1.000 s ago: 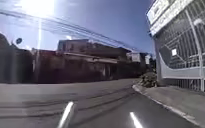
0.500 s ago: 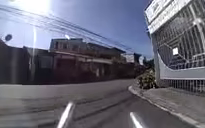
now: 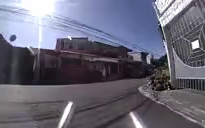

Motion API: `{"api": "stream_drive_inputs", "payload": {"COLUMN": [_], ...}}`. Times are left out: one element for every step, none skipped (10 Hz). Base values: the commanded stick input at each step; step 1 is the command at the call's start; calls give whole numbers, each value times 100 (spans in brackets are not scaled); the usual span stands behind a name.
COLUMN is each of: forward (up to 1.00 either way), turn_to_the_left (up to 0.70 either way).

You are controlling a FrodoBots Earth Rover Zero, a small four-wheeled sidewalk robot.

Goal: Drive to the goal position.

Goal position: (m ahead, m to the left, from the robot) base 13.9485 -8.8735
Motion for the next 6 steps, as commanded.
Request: {"api": "stream_drive_inputs", "payload": {"forward": [85, 85, 85, 85, 85, 85], "turn_to_the_left": [-34, -34, -34, -34, -34, -34]}}
